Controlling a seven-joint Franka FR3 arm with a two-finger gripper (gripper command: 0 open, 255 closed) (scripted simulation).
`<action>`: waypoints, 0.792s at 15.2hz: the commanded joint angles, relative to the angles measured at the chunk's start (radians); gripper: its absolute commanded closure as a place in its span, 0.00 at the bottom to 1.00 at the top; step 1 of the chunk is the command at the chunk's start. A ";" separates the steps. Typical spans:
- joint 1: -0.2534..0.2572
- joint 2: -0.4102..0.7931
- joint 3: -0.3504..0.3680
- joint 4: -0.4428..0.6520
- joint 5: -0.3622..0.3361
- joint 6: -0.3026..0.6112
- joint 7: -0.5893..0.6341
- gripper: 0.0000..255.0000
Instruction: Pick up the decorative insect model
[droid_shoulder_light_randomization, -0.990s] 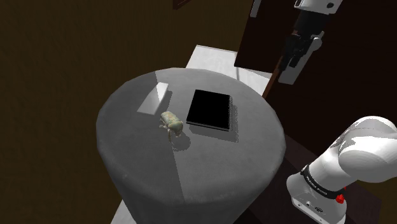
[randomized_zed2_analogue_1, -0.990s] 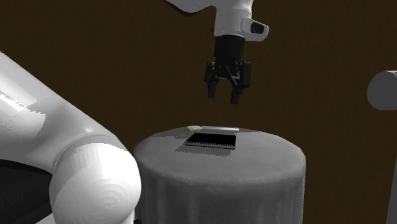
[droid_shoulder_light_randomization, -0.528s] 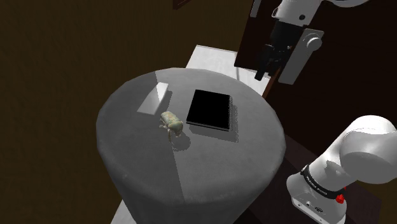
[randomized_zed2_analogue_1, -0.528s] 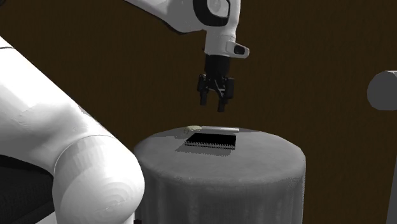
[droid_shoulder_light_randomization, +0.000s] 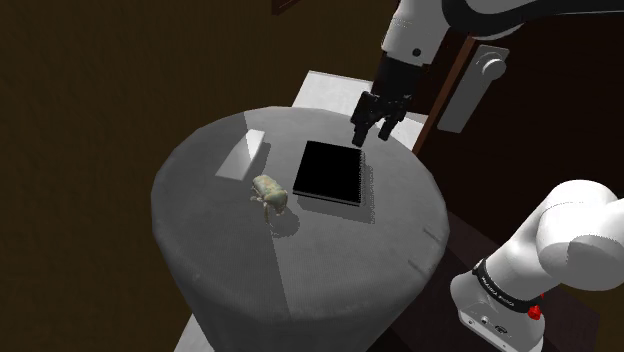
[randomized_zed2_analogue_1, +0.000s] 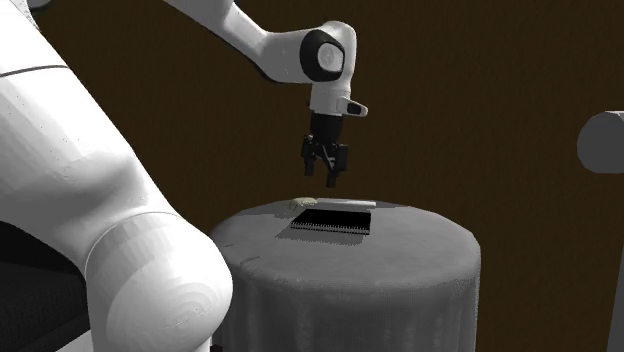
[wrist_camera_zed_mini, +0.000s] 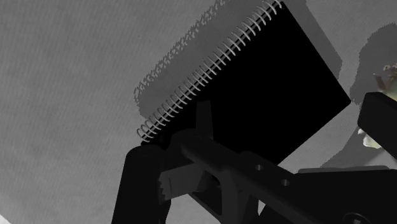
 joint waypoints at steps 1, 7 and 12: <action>0.011 0.053 0.033 0.020 0.016 0.047 0.031 0.00; 0.039 0.219 0.127 0.101 0.032 0.175 0.129 0.00; 0.060 0.377 0.198 0.201 0.003 0.267 0.224 0.00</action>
